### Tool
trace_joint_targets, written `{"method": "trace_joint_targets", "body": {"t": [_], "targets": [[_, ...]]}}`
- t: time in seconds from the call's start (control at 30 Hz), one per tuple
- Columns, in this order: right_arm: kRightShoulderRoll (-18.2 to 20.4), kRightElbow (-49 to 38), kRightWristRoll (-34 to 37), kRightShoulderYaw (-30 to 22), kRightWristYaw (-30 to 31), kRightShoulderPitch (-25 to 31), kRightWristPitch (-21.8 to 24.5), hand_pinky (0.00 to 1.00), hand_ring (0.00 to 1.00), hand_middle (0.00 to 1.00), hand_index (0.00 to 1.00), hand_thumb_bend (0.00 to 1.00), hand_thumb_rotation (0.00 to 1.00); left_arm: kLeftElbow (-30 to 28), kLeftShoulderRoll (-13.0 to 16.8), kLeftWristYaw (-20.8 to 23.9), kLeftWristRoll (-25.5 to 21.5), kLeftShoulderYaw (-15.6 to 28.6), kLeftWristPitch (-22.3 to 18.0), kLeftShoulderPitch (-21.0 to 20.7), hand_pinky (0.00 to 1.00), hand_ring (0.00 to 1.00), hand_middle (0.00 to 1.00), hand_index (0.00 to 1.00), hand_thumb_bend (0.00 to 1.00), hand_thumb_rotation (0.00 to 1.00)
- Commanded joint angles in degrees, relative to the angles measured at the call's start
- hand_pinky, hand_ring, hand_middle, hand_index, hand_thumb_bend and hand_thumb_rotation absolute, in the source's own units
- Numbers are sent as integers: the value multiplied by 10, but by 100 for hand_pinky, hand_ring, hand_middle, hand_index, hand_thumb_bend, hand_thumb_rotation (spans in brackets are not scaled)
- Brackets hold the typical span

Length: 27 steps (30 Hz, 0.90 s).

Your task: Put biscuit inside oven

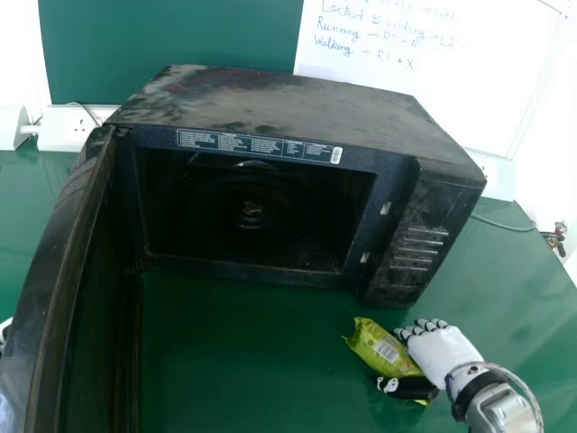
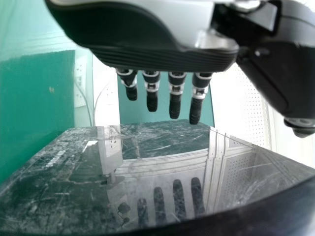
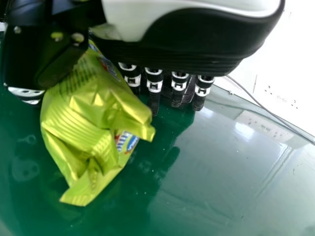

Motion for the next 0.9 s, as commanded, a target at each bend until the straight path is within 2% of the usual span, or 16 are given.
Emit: {"method": "trace_joint_targets", "body": {"t": [0.0,0.17,0.23,0.27,0.3,0.37,0.4,0.43,0.47,0.53,0.57,0.63,0.87], "targets": [[8,18,-6,16,9,11,3,98,94,97,99,79,91,-4,4,-2,-2,4,-4,2,100,82,86,79,100,92],[15,36,-3,24,-1,3,2,96,93,96,99,75,86,10,0,-3,12,9,-23,-10,100,81,86,79,100,92],[14,43,1,25,-7,2,-2,89,89,92,97,75,79,19,-9,7,27,12,-32,-18,100,81,85,79,100,92],[14,45,5,25,-10,1,-3,85,86,90,95,77,74,16,-10,11,19,7,-22,-15,100,80,85,78,100,91],[14,48,8,25,-11,0,-3,82,85,89,94,79,65,9,-7,13,-1,-3,-5,-9,100,81,85,78,100,91],[14,51,8,28,-11,-2,-1,69,81,86,87,75,32,-17,-3,13,-44,-26,26,8,100,81,85,79,100,91],[14,52,8,29,-12,-3,-1,60,74,80,79,71,16,-27,-4,12,-56,-33,31,11,100,81,85,79,100,91],[14,53,8,29,-13,-3,-1,47,55,67,66,68,7,-35,-7,15,-62,-38,35,12,100,81,86,79,100,91],[14,52,8,30,-14,-4,-1,36,37,49,53,66,3,-46,-15,27,-49,-37,42,14,100,81,86,79,100,91],[13,50,11,29,-12,-3,-1,15,11,16,28,56,1,-59,-28,50,-22,-29,50,14,100,81,86,79,100,91],[13,49,12,29,-12,-3,-1,11,6,9,37,53,2,-65,-33,60,-18,-29,57,14,100,81,86,79,100,91],[12,48,14,28,-14,-3,-2,7,1,4,45,50,3,-79,-37,77,-14,-30,74,22,100,81,86,78,100,92],[11,47,22,26,-25,0,-6,3,0,0,48,49,3,-94,-39,86,-11,-29,87,31,100,81,86,80,100,92]]}}
